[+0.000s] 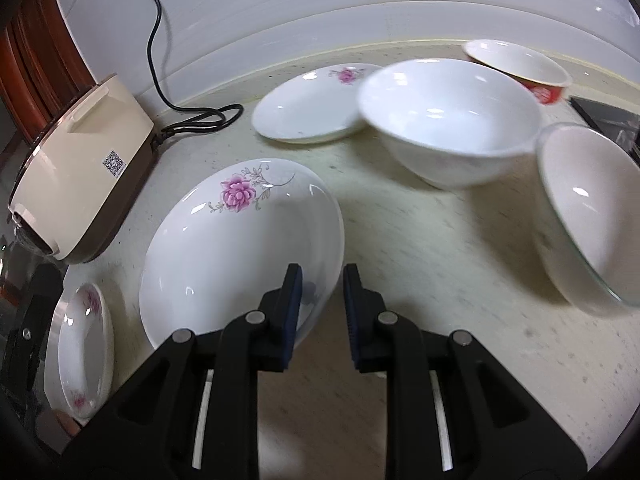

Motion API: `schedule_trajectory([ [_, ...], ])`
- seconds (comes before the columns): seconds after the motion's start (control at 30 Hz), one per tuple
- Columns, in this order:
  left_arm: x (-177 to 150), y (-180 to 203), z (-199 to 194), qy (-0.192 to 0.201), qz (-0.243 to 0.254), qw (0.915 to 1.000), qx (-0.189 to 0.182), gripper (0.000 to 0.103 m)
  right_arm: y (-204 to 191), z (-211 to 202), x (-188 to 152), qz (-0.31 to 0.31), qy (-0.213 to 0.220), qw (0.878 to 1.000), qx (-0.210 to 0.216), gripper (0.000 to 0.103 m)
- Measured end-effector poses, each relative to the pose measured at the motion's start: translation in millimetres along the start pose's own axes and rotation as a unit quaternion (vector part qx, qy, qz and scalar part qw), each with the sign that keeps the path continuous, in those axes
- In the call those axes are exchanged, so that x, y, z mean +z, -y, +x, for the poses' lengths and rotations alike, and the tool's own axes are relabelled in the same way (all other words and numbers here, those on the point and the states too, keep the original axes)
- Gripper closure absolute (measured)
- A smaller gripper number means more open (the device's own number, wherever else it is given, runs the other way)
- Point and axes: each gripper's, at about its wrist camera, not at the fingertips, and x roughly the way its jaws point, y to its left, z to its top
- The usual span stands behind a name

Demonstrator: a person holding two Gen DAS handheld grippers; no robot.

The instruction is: Organize plates and bowls

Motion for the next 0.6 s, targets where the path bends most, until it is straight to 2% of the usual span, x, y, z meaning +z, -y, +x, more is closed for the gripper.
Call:
schedule_trajectory([
  [0.1, -1.0, 12.4, -0.4, -0.002, 0.026, 0.9995, -0.02, 0.014, 14.0, -10.8, -7.9, 0.014, 0.003, 1.0, 0.008, 0.079],
  [0.2, -2.4, 22.7, 3.3, -0.017, 0.045, 0.9982, -0.035, 0.014, 27.7, -17.4, -12.5, 0.032, 0.0, 0.999, 0.04, 0.079],
  [0.37, -4.9, 34.1, 30.1, -0.084, 0.055, 0.9935, -0.054, 0.014, 47.2, -17.5, -11.4, 0.078, -0.007, 0.992, 0.102, 0.079],
  [0.53, -8.0, 33.2, 62.9, -0.159, 0.032, 0.9851, -0.056, 0.014, 50.2, -19.6, -11.6, 0.092, -0.002, 0.99, 0.11, 0.078],
  [0.6, -9.5, 35.5, 71.5, -0.18, 0.034, 0.9816, -0.054, 0.014, 49.6, -20.6, -11.1, 0.089, -0.002, 0.989, 0.117, 0.071],
])
